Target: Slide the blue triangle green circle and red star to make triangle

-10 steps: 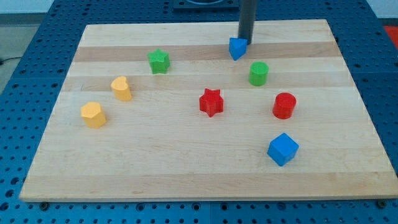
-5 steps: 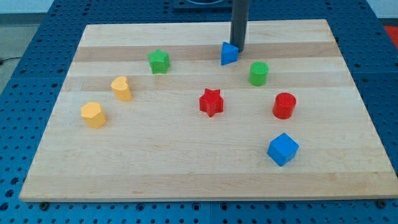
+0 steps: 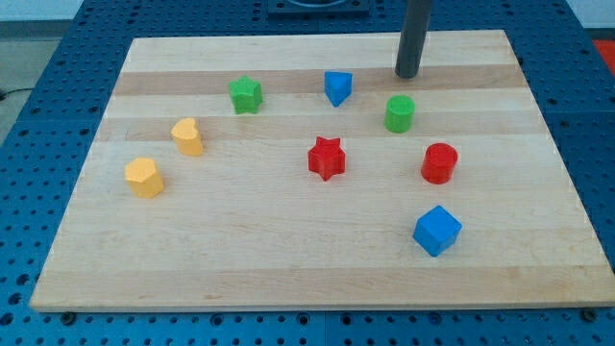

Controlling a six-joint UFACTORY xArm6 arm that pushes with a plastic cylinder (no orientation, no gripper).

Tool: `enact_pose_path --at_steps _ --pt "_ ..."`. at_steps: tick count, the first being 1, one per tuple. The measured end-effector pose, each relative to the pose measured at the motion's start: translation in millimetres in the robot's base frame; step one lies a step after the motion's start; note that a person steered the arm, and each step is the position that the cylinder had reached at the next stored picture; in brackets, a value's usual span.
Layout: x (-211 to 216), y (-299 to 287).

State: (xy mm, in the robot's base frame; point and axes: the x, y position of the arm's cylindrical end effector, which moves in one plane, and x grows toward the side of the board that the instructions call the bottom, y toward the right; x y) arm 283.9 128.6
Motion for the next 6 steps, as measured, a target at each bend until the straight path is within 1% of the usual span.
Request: enact_pose_path --at_steps 2,3,4,5,6 --pt "-0.1 -5.7" --pt "-2.1 -18.8" --pt "-2.1 -14.6" --pt "4.4 -12.8" --pt "27.5 -15.2"
